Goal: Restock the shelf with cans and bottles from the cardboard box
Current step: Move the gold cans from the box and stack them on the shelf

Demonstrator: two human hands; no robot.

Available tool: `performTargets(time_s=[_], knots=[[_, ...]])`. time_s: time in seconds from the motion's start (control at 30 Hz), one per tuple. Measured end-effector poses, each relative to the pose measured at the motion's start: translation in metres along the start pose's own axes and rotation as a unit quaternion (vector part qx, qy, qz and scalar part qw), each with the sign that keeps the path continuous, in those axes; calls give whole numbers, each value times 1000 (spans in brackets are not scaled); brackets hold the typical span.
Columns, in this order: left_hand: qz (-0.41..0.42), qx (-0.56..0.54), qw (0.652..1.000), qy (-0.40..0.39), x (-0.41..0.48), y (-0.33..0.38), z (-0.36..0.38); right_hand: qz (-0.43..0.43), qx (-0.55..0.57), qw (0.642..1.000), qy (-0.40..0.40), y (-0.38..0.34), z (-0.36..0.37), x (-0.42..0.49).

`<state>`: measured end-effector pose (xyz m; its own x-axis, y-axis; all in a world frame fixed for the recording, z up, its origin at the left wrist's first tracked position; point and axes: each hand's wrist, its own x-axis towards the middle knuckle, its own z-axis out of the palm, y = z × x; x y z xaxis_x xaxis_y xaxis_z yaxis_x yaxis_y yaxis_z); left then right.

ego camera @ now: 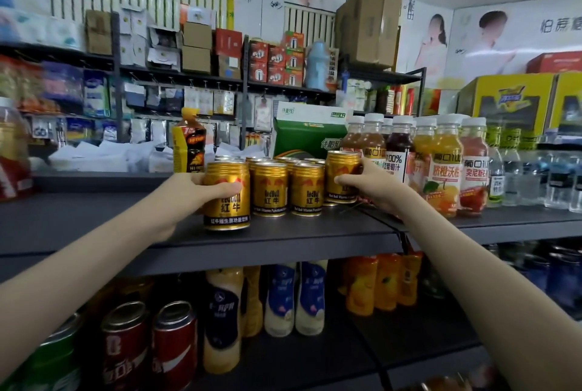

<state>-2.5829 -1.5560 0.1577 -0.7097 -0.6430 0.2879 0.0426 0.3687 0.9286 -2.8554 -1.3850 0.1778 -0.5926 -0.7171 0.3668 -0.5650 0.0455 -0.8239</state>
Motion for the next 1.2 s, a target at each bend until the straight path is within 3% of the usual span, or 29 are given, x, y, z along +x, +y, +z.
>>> performTargets(time_s=[0.2,0.37,0.63,0.83,1.0,1.2], knots=[[4,9,1000,6,5,-1,7,5,-36,998,-56,9,-4,7],[33,51,998,16,4,-2,10,15,-127,989,-75,20,-11,9],[1,108,991,79,7,-7,13,14,-97,993,-72,22,-11,12],[42,223,969,101,3,-3,18,41,-102,990,-93,22,-10,15],[8,144,989,37,7,2,4,27,-103,989,-100,20,-12,12],[18,196,979,60,8,-3,-1,-3,-86,993,-84,21,-10,4]])
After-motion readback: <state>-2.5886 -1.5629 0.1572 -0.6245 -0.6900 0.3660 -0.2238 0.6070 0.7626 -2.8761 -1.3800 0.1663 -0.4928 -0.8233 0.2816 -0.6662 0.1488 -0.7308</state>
